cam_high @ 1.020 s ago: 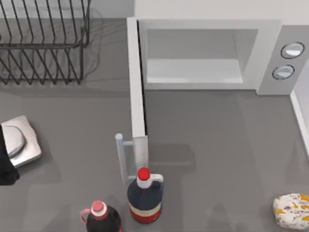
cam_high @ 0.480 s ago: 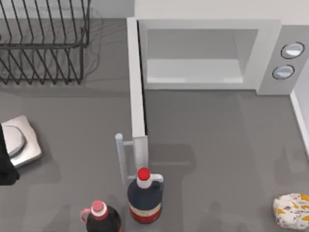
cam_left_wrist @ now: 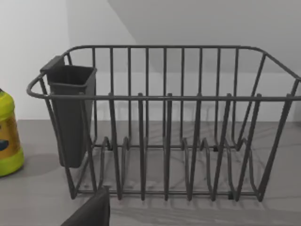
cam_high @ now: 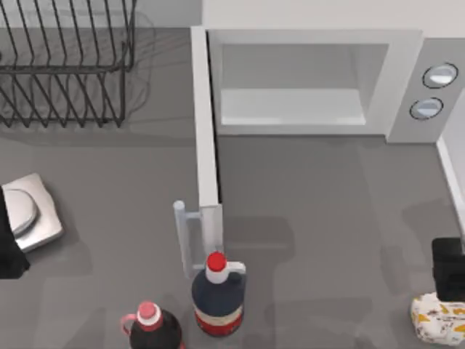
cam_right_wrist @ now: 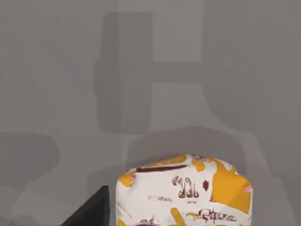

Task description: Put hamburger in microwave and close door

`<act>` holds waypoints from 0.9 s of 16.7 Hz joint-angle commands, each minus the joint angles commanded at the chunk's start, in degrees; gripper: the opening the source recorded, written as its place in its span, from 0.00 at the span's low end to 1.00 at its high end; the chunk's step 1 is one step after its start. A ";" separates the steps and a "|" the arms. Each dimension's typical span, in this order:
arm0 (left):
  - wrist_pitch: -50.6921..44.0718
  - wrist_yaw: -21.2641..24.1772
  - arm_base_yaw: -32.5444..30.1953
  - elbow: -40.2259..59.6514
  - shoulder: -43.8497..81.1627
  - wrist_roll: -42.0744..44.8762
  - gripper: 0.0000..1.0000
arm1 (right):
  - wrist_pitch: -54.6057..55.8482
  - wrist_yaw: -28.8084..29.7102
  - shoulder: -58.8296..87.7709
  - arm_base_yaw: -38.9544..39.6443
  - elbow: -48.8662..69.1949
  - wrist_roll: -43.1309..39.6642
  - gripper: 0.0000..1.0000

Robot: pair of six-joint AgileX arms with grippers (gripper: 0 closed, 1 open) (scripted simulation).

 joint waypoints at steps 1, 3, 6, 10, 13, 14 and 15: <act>0.00 0.00 0.00 0.00 0.00 0.00 1.00 | -2.91 -0.01 4.14 1.25 2.49 1.11 1.00; 0.00 0.00 0.00 0.00 0.00 0.00 1.00 | -8.00 0.01 11.39 3.46 7.02 3.09 1.00; 0.00 0.00 0.00 0.00 0.00 0.00 1.00 | -13.32 0.16 19.51 5.79 12.08 5.28 1.00; 0.00 0.00 0.00 0.00 0.00 0.00 1.00 | -15.42 0.28 22.52 6.69 14.18 6.20 1.00; 0.00 0.00 0.00 0.00 0.00 0.00 1.00 | -15.27 0.26 22.31 6.43 13.99 6.13 1.00; 0.00 0.00 0.00 0.00 0.00 0.00 1.00 | -15.11 0.26 22.43 6.45 13.88 6.12 1.00; 0.00 0.00 0.00 0.00 0.00 0.00 1.00 | -14.39 0.27 22.87 6.49 13.42 6.10 1.00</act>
